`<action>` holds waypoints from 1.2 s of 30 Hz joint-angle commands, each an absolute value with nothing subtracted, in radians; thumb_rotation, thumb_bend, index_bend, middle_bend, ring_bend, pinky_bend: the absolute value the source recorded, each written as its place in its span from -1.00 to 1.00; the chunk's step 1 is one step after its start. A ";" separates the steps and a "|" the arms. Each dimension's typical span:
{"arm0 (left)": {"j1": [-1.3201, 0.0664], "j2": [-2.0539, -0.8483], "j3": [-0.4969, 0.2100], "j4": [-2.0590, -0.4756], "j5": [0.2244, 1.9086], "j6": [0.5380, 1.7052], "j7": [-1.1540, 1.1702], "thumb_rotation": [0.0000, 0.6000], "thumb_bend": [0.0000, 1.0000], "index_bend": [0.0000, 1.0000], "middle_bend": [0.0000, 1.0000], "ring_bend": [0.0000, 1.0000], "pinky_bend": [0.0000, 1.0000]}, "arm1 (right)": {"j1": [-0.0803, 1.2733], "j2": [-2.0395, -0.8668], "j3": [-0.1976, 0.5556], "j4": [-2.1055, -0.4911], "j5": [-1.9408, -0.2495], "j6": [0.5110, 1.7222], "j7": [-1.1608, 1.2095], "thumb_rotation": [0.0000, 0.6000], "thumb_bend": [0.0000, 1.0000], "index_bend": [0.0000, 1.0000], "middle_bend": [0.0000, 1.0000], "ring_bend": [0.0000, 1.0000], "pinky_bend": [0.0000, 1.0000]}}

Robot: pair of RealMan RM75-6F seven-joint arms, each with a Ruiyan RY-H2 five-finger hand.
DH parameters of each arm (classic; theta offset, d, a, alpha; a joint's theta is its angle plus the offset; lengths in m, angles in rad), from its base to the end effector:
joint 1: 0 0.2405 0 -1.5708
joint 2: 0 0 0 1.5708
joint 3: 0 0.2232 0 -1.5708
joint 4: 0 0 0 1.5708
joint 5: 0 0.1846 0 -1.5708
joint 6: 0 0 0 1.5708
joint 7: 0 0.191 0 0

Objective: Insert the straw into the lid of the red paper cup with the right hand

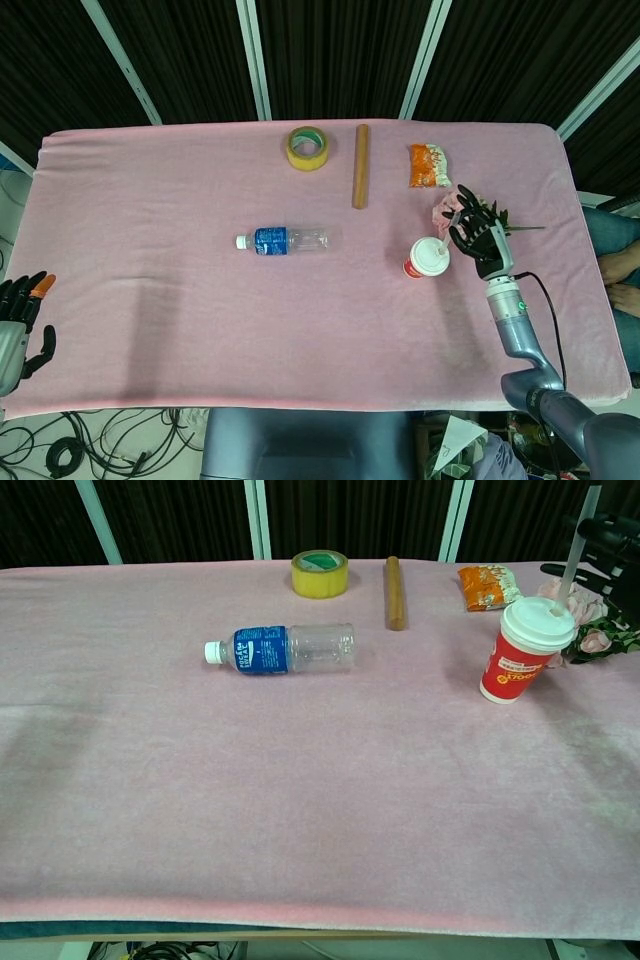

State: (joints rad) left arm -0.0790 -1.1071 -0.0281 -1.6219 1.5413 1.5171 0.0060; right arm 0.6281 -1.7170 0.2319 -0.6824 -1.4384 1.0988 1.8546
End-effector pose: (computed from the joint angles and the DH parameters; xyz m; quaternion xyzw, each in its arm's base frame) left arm -0.2641 0.2176 0.1689 -0.6046 -0.3749 -0.3957 0.5808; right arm -0.2284 -0.4123 0.0655 0.2053 -0.6948 0.6860 0.0675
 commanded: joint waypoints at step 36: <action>-0.080 -1.104 -0.026 -1.624 1.538 1.510 0.007 1.00 0.24 -0.86 -0.93 -1.00 -1.00 | 0.625 -1.812 0.171 -0.540 -1.464 1.071 1.899 1.00 -0.23 0.37 -0.92 -0.93 -0.61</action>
